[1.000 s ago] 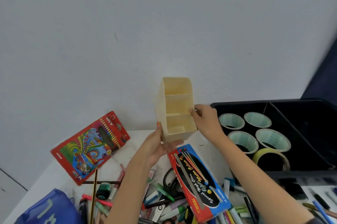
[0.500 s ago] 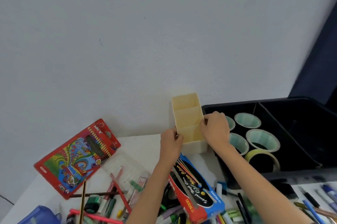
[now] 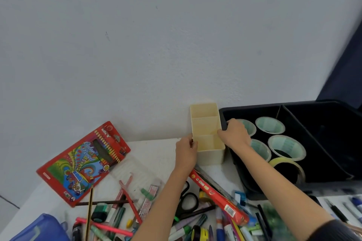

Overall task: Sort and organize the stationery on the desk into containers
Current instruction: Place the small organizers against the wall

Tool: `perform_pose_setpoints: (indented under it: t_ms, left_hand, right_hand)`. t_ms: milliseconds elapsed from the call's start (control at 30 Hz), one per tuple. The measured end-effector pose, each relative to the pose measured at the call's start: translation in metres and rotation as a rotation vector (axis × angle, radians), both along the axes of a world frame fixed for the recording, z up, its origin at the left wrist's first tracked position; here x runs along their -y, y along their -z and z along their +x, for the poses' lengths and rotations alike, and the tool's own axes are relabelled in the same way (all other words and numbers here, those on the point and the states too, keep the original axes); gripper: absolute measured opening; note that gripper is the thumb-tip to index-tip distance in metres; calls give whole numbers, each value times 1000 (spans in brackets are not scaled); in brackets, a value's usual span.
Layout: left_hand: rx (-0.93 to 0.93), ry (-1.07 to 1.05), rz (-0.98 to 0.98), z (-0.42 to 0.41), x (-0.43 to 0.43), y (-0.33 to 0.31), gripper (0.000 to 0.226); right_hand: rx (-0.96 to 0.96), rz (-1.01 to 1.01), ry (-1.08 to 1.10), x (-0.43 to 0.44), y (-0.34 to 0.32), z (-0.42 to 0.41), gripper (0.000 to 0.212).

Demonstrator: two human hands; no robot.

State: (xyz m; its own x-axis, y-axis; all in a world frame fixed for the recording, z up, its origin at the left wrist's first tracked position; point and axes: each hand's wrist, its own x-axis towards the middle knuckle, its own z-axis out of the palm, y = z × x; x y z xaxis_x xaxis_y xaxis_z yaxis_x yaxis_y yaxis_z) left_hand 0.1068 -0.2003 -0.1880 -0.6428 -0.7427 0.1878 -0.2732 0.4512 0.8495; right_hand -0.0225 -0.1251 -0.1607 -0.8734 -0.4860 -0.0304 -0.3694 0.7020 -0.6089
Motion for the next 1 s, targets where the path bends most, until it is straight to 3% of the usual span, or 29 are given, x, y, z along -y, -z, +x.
perform_pose_setpoints:
  t_ms: [267,400,533,667,933,1000]
  left_hand:
    - [401,-72,37,-13,2,-1,33]
    - [492,-174,-36,-17,-12,-6,35]
    - [431,-201,-80,-14,-18,-5,37]
    - [259,-221,67,-17,-14,-1,36]
    - [202,-70,175,-8,-8,-10,39]
    - [118,-115,213,1,-16,-16,37]
  right_hand:
    - [-85,13,39,1,6,2,41]
    - [-122,52,40,3,6,3,38]
    - [-138,63,39,3,7,3,37]
    - [-156,76,21,3,8,5,35]
    - [-134,54,44,5,1,8,38]
    - [-232,0,34,1,-4,13,44]
